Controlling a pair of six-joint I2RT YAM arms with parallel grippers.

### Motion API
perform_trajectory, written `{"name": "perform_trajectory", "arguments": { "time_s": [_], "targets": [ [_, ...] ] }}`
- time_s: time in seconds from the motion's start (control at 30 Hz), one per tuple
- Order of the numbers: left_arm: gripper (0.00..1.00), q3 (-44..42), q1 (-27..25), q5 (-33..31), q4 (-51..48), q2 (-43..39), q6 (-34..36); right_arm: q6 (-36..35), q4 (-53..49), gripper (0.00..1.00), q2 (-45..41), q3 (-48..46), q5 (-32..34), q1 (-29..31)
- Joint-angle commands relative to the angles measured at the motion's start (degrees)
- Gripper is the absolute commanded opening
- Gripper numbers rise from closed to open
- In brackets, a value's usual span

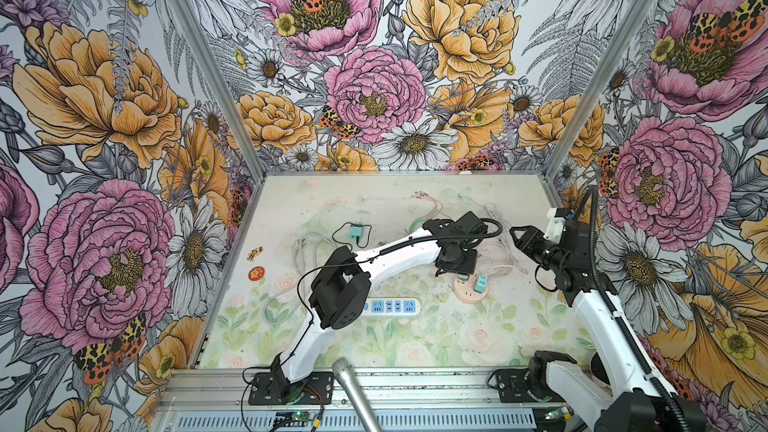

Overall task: Insert the plug
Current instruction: 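Carry the charger with the left gripper over the round pink socket, then lower the charger with the left gripper toward the socket beside the teal charger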

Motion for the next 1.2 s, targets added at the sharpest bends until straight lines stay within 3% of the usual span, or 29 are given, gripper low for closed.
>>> {"name": "perform_trajectory", "arguments": {
  "time_s": [0.0, 1.17],
  "targets": [
    [0.00, 0.1, -0.5, -2.0, 0.2, 1.4, -0.5, -1.0, 0.5, 0.48, 0.2, 0.6, 0.8, -0.2],
    [0.00, 1.4, -2.5, -7.7, -2.9, 4.1, 2.0, -0.7, 0.6, 0.47, 2.1, 0.5, -0.1, -0.2]
  ]
}}
